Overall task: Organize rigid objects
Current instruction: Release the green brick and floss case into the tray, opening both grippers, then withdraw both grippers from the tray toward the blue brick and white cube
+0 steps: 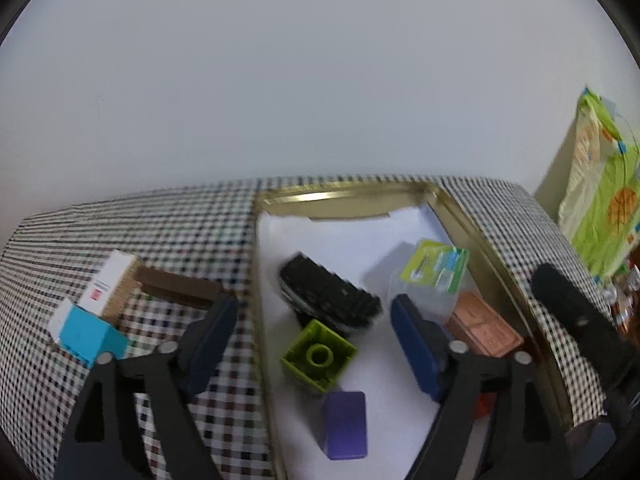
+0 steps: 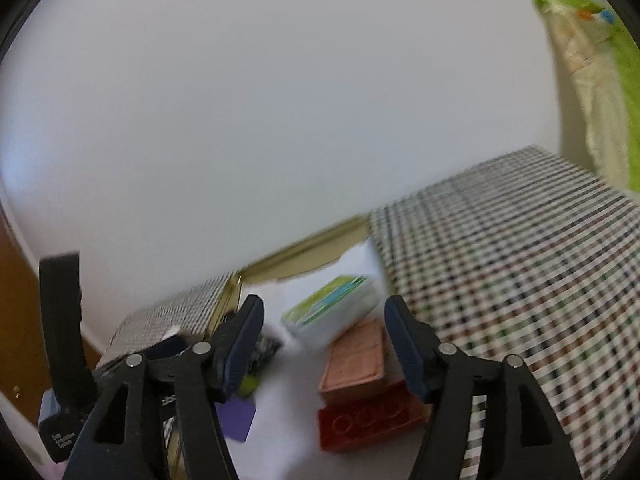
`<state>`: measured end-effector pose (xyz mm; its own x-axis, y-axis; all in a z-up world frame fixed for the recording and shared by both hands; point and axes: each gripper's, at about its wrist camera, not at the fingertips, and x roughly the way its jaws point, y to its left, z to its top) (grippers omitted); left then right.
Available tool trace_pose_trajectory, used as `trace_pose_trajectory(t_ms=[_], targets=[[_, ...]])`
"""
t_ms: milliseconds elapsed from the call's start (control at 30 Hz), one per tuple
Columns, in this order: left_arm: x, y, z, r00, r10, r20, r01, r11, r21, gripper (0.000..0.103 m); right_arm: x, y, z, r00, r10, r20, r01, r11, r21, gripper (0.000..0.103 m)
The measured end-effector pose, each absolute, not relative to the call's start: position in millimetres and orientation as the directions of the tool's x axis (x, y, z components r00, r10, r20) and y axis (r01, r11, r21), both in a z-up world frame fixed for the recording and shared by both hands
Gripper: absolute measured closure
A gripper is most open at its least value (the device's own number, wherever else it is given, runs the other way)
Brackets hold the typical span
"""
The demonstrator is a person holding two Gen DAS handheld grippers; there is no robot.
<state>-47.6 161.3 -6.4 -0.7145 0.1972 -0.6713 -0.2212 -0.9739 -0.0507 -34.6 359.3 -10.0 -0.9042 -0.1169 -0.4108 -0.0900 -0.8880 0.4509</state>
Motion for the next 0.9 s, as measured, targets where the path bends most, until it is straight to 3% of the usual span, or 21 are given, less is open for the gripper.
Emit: trace_pose_trajectory(t_ms=[67,300,400,500,633,900], targets=[[-48,155,-3,-0.736,0.190,-0.650,-0.202,-0.978,-0.057,0.006,-32,363,-8,-0.913,-0.071,-0.402,-0.127,-0.886,0.445,0.031],[-45,141,5,-0.778,0.188,-0.599,-0.182,-0.981,-0.072,0.006,-26,363,-3,-0.930,-0.003,-0.367,-0.160,-0.896,0.414,0.031],[-43,135,5,-0.805,0.169,-0.568,-0.168,-0.984,-0.055,0.006,-12,355,8,-0.955,0.061,-0.292,-0.167,-0.920,0.354,0.031],[-39,125,4,-0.841,0.136,-0.524,-0.139,-0.990,-0.034,0.006,-3,339,15,-0.964,0.148,-0.220,-0.204,-0.944,0.260,0.019],[-38,111,0,-0.873,0.084,-0.481,-0.098,-0.995,0.004,0.005,9,321,19,-0.959,0.254,-0.128,-0.273,-0.949,0.159,0.015],[-37,86,-8,-0.890,0.036,-0.454,-0.055,-0.998,0.029,0.005,8,304,10,-0.889,0.442,-0.119,-0.453,-0.887,0.092,0.014]])
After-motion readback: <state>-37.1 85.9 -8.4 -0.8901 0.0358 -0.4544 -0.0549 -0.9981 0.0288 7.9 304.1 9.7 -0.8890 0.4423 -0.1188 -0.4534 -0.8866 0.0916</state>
